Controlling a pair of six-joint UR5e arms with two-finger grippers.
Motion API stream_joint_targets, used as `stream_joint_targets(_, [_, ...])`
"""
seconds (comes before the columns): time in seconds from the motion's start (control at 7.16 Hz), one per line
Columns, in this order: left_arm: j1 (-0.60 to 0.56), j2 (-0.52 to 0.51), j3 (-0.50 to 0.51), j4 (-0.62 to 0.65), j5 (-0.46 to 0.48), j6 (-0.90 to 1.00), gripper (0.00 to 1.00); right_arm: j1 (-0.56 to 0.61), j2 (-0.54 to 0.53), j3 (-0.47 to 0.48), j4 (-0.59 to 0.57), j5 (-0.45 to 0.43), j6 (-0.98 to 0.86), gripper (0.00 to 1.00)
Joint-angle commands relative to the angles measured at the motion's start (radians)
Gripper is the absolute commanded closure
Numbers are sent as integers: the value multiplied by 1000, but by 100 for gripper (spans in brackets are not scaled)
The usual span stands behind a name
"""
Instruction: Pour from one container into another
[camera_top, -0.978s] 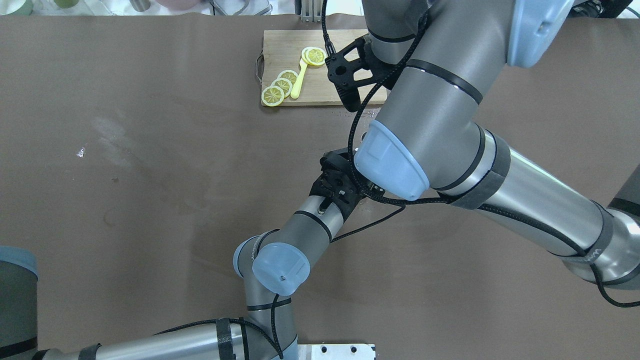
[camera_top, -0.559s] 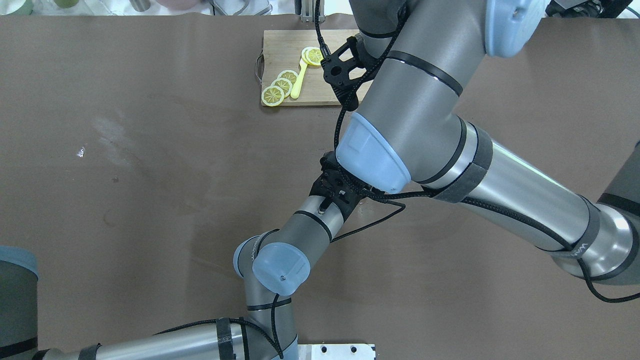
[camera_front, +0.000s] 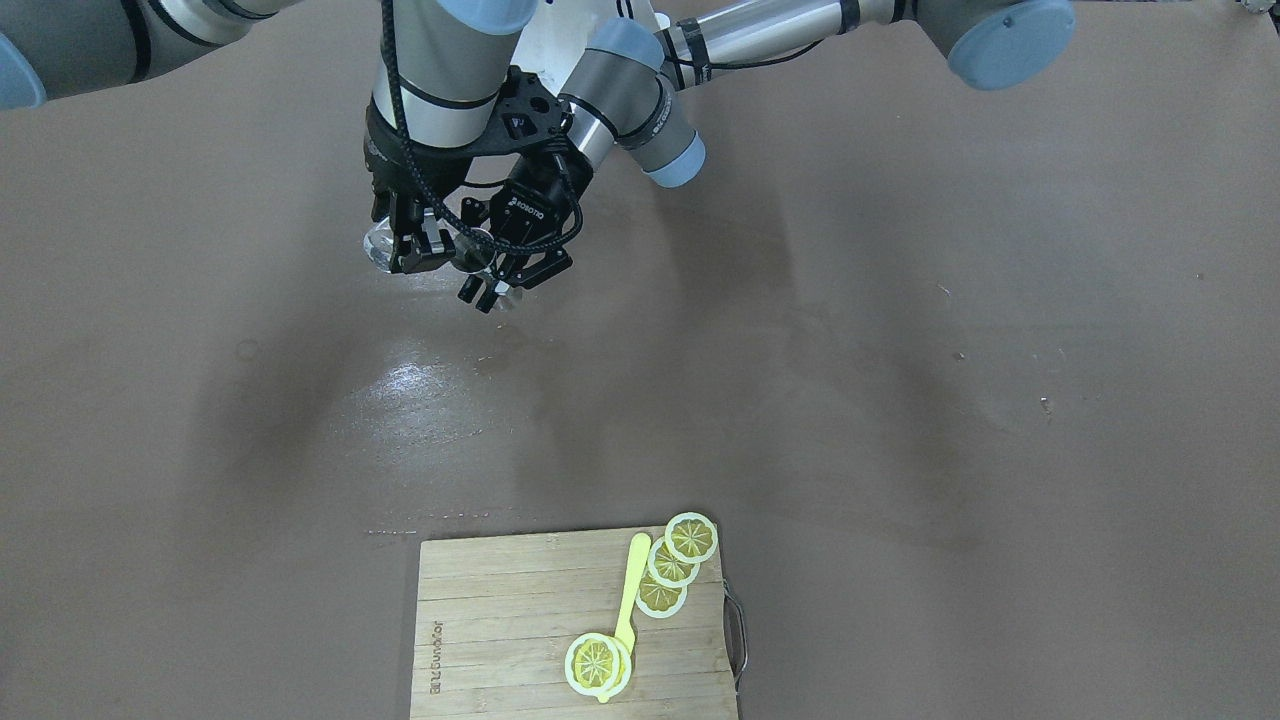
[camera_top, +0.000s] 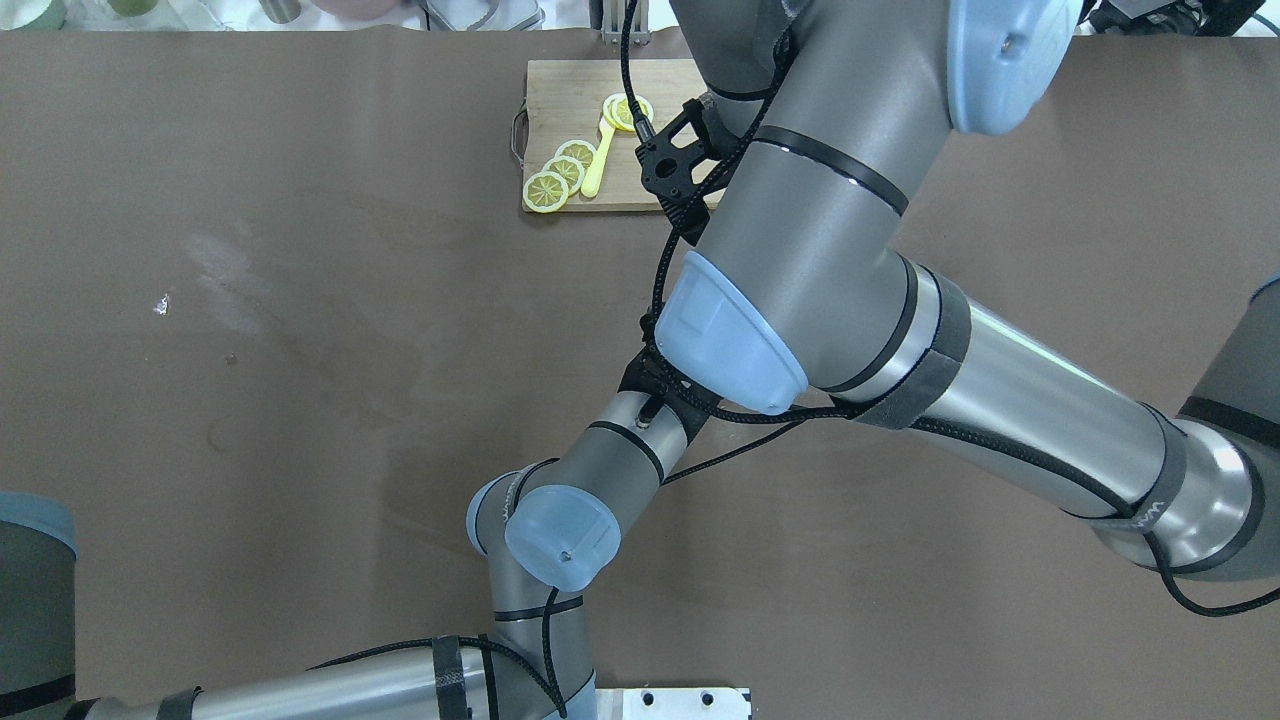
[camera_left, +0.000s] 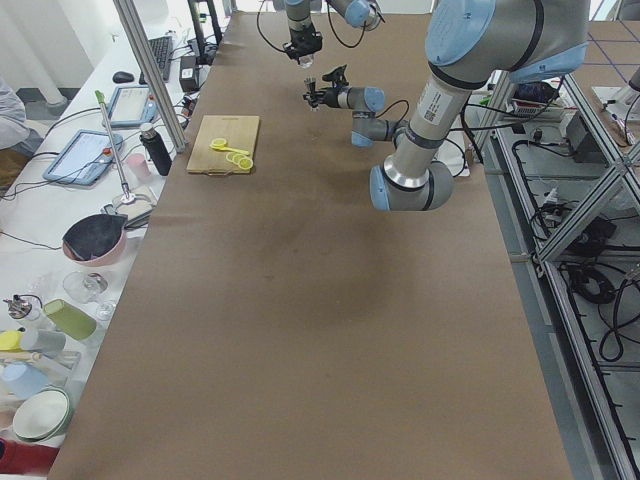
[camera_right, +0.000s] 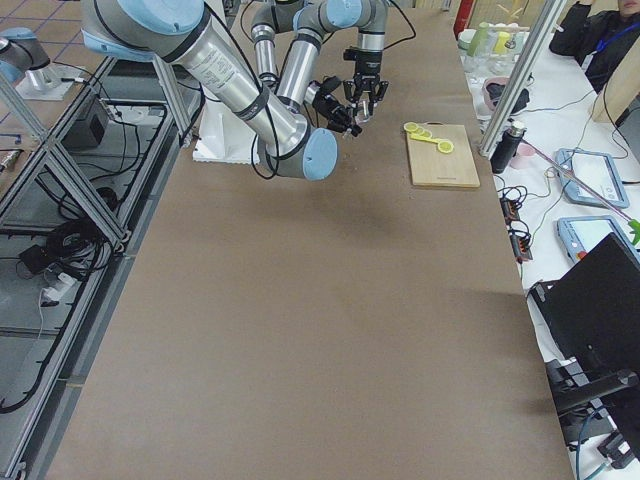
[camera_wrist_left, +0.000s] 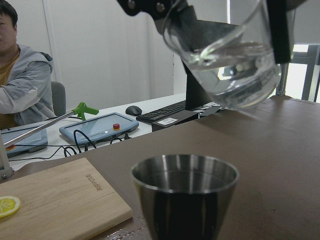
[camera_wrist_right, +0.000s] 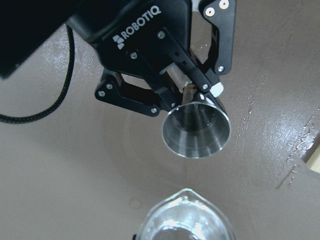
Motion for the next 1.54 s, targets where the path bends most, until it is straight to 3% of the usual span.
stream_joint_targets(0.0, [0, 0, 1, 0, 0, 0, 100, -13, 5, -7, -25, -22, 0, 100])
stream_joint_targets(1.4, [0, 0, -1, 0, 0, 0, 100, -56, 76, -133, -108, -81, 0, 100])
